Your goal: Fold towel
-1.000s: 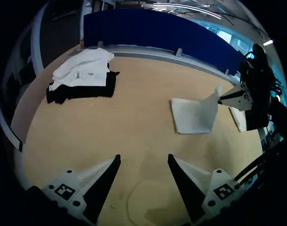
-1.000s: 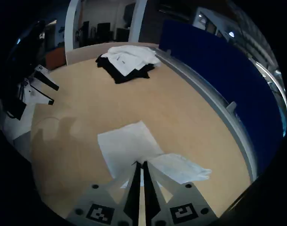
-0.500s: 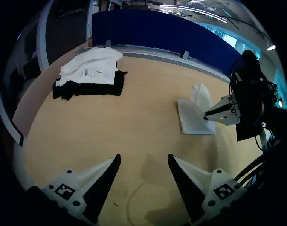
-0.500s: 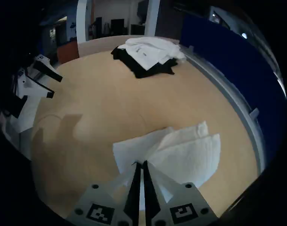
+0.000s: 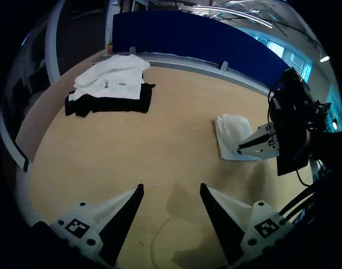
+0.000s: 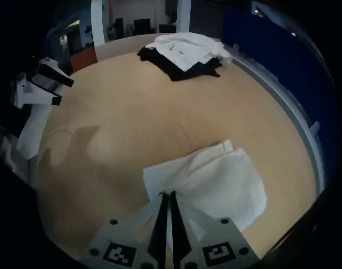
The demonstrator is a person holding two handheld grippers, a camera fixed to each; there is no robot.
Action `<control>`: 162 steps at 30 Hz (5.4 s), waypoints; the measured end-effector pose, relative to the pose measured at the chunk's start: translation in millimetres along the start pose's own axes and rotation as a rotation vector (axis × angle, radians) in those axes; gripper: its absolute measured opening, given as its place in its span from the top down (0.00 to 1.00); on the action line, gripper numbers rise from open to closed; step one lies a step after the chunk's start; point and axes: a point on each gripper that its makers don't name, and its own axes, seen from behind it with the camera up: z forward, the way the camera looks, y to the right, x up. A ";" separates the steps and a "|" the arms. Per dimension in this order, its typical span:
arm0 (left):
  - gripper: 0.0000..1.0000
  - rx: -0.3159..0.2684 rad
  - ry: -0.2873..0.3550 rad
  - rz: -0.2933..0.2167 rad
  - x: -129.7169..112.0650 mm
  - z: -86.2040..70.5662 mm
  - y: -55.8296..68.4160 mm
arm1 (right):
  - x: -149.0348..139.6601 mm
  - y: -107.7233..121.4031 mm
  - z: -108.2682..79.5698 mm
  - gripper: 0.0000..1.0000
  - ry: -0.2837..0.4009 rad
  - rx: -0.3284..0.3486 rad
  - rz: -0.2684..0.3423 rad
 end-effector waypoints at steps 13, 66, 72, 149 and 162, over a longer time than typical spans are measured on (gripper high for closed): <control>0.07 -0.002 -0.002 0.004 2.6 4.9 0.7 | -0.4 2.7 -2.4 0.73 0.007 -0.013 -0.003; 0.07 -0.025 -0.001 0.049 13.0 9.4 17.0 | -89.9 20.8 -55.1 0.16 -0.050 -0.125 0.174; 0.07 -0.025 0.000 0.050 12.2 7.5 16.2 | -94.2 20.8 -52.3 0.35 -0.064 -0.133 0.195; 0.07 -0.091 0.089 0.107 61.7 -5.7 52.8 | 5.9 128.4 -252.7 0.96 0.211 -0.394 0.187; 0.07 -0.091 0.075 0.116 59.2 -2.9 55.5 | -37.4 172.1 -298.7 0.96 0.174 -0.467 0.216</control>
